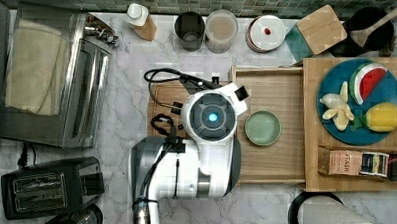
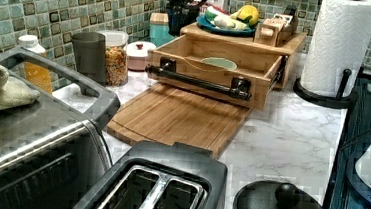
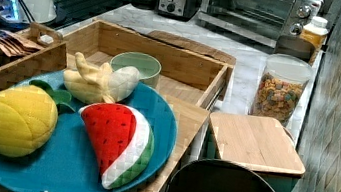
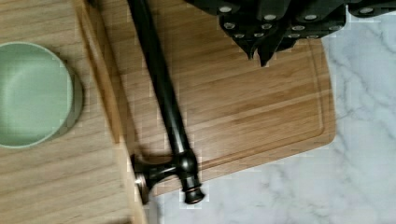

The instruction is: Close the drawer.

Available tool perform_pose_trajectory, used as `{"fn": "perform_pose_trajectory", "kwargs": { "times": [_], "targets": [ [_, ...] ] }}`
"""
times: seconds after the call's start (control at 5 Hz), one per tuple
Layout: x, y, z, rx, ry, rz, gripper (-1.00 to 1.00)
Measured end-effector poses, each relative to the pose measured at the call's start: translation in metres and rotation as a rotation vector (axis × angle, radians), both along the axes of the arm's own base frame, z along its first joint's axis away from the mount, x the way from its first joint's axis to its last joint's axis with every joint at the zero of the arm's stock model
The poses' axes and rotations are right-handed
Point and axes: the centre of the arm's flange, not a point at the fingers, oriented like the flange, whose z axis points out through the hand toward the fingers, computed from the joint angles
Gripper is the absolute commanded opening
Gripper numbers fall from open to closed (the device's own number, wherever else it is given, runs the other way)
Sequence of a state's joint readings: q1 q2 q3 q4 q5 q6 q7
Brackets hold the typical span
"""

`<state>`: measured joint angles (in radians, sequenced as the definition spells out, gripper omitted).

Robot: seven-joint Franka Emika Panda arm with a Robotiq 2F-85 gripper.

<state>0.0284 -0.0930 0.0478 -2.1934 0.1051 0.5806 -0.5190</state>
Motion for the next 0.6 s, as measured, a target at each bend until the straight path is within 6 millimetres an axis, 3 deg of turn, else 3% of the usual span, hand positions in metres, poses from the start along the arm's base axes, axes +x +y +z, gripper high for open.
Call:
{"fn": "perform_pose_trajectory", "kwargs": {
  "times": [0.4, 0.6],
  "targets": [
    [-0.001, 0.041, -0.02, -0.041, -0.009, 0.134, -1.0],
    [0.0, 0.044, -0.04, -0.093, -0.069, 0.224, -1.0]
  ]
}}
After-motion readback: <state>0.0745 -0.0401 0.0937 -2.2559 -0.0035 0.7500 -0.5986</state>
